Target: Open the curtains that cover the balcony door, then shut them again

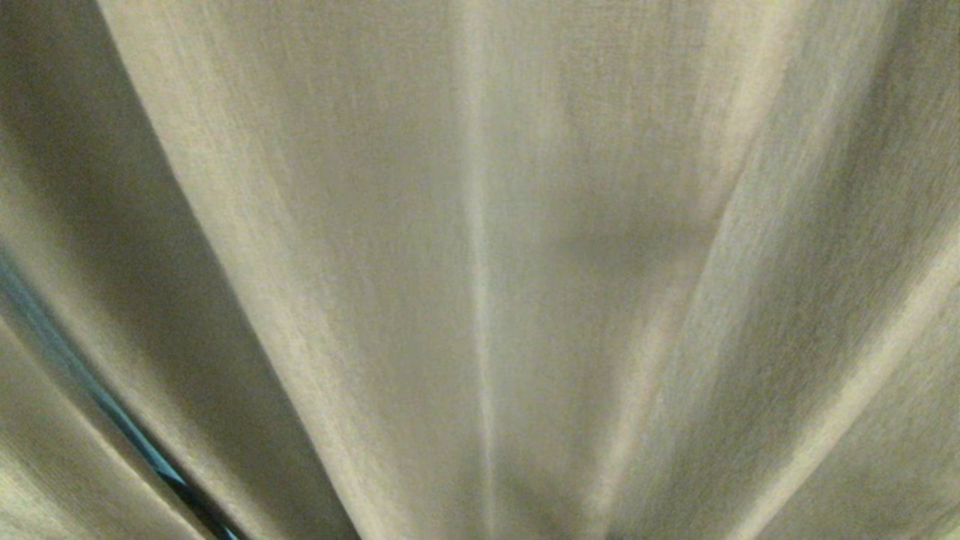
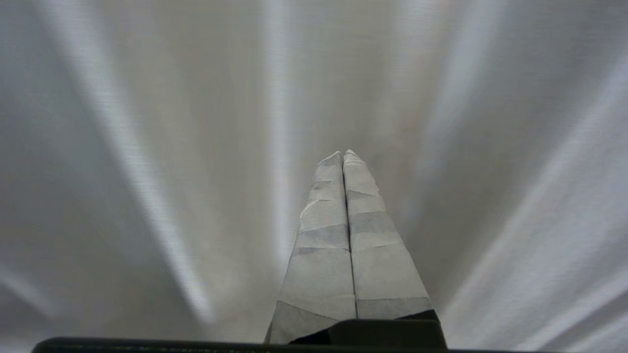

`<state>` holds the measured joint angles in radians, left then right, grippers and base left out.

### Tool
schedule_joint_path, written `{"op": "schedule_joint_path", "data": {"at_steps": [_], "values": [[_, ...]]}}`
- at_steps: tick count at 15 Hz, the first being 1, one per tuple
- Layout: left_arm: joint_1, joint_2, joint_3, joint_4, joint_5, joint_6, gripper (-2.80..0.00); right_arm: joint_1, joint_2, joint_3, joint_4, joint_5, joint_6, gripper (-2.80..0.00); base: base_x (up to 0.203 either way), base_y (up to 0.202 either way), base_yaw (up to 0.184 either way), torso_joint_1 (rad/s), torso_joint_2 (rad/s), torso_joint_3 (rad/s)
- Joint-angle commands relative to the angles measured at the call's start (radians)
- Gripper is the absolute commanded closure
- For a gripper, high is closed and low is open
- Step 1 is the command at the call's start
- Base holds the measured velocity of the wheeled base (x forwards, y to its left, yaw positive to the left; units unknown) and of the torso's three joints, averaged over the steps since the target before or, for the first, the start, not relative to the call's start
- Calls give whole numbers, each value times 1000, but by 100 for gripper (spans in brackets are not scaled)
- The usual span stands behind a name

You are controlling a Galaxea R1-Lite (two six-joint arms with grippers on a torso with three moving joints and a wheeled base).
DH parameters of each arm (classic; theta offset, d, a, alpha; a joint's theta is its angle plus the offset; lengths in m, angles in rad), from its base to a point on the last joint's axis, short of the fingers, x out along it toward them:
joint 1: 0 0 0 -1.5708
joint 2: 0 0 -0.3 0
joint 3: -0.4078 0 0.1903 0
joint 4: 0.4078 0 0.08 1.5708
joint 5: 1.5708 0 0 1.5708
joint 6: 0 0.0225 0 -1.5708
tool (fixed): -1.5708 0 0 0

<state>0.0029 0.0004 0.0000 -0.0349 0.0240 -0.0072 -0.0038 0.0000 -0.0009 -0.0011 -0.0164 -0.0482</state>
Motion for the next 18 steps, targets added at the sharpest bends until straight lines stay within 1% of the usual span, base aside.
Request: {"op": "schedule_joint_path", "data": {"at_steps": [1,13,14,18], "values": [[2,0,0,0,1,0,0,1,0,1,0,0,-1,0,0,192,0,2,2,2],[2,0,0,0,1,0,0,-1,0,1,0,0,-1,0,0,189,1,4,3,2],[1,0,0,0,1,0,0,-1,0,1,0,0,-1,0,0,103,-3,2,2,5],[0,0,0,-2,2,0,0,-1,0,0,0,0,-1,0,0,0,0,0,0,0]]}}
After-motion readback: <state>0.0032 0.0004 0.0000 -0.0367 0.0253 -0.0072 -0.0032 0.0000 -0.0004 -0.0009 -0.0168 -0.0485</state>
